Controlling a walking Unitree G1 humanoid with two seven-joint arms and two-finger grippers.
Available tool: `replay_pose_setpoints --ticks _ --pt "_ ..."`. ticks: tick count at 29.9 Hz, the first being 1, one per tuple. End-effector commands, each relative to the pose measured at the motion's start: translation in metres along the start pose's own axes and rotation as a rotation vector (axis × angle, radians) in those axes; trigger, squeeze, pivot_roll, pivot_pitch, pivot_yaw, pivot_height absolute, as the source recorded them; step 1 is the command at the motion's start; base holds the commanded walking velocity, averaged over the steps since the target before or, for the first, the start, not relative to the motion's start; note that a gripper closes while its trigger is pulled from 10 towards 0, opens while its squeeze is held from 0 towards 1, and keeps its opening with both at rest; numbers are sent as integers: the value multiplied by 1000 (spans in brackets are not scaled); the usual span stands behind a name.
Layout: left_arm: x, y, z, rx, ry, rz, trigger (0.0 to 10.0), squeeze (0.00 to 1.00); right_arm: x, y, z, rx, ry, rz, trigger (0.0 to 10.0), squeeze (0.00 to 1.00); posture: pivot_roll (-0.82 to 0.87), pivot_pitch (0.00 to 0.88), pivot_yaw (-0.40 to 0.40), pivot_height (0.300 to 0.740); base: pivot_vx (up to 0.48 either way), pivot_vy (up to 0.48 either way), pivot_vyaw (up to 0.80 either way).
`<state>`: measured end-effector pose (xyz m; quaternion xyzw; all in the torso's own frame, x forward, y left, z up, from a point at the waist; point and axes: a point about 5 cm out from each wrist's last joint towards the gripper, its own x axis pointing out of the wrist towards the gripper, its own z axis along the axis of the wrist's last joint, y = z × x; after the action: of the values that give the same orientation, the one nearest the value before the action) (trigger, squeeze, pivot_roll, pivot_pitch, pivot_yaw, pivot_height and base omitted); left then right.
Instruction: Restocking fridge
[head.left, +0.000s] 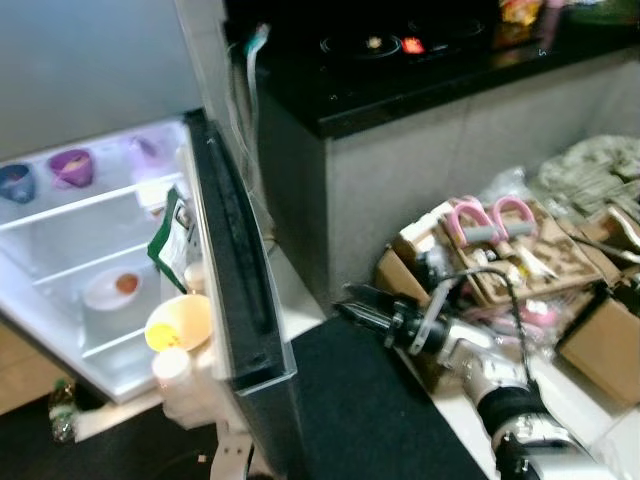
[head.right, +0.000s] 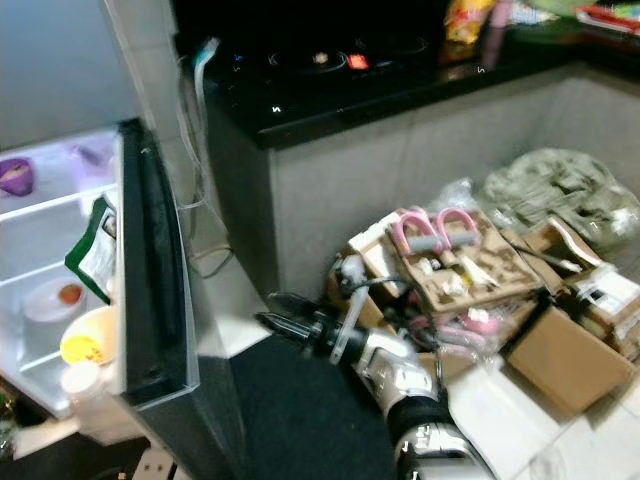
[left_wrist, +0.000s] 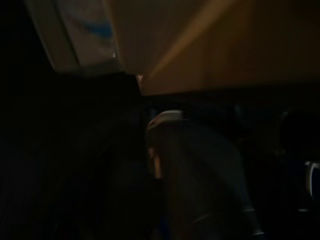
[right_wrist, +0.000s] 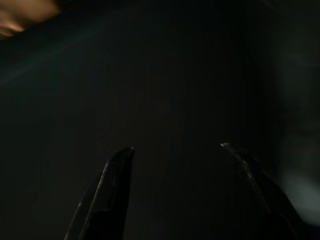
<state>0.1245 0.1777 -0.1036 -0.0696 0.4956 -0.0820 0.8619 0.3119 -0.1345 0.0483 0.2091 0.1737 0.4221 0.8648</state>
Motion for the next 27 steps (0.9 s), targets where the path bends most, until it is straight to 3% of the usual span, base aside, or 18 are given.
replay_pose_setpoints --ticks 1,2,5,11,14,16,17,19,21,22,24,27 --pt "1 -9 -11 9 50 -29 10000 0 -17 -11 -27 21 70 -147 10000 0 -66 17 -13 740 0 0 575" --pt "1 -9 -11 9 50 -29 10000 0 -17 -11 -27 21 70 -147 10000 0 -66 17 -13 740 0 0 575" --pt "0 -9 -13 7 56 -28 10000 0 -50 -25 -56 41 189 -344 10000 0 -67 16 -12 740 0 0 788" --pt "0 -9 -14 9 60 -29 10000 0 -64 -28 -70 65 238 -401 10000 0 -66 15 -10 740 0 0 788" --pt "0 -8 -14 10 61 -28 10000 0 -81 -31 -86 92 298 -475 10000 0 -66 15 -8 740 0 0 788" --pt "0 -8 -14 10 61 -28 10000 0 -81 -31 -86 92 298 -475 10000 0 -66 15 -8 740 0 0 788" --pt "-1 -7 -14 12 62 -27 10000 0 -92 -32 -96 111 331 -526 10000 0 -69 16 -5 740 0 0 788" --pt "-1 -7 -14 12 62 -27 10000 0 -92 -32 -96 111 331 -526 10000 0 -69 16 -5 740 0 0 788" --pt "-1 -6 -14 14 63 -24 10000 0 -112 -33 -116 143 385 -642 10000 0 -69 15 -1 740 0 0 788" --pt "-1 -6 -14 14 63 -24 10000 0 -112 -33 -116 143 385 -642 10000 0 -69 15 -1 740 0 0 788" --pt "-1 -6 -13 15 64 -23 10000 0 -131 -32 -132 184 420 -744 10000 0 -68 16 0 740 0 0 788" --pt "-1 -7 -13 15 65 -25 10000 0 -145 -29 -144 226 438 -807 10000 0 -68 16 0 740 0 0 788"
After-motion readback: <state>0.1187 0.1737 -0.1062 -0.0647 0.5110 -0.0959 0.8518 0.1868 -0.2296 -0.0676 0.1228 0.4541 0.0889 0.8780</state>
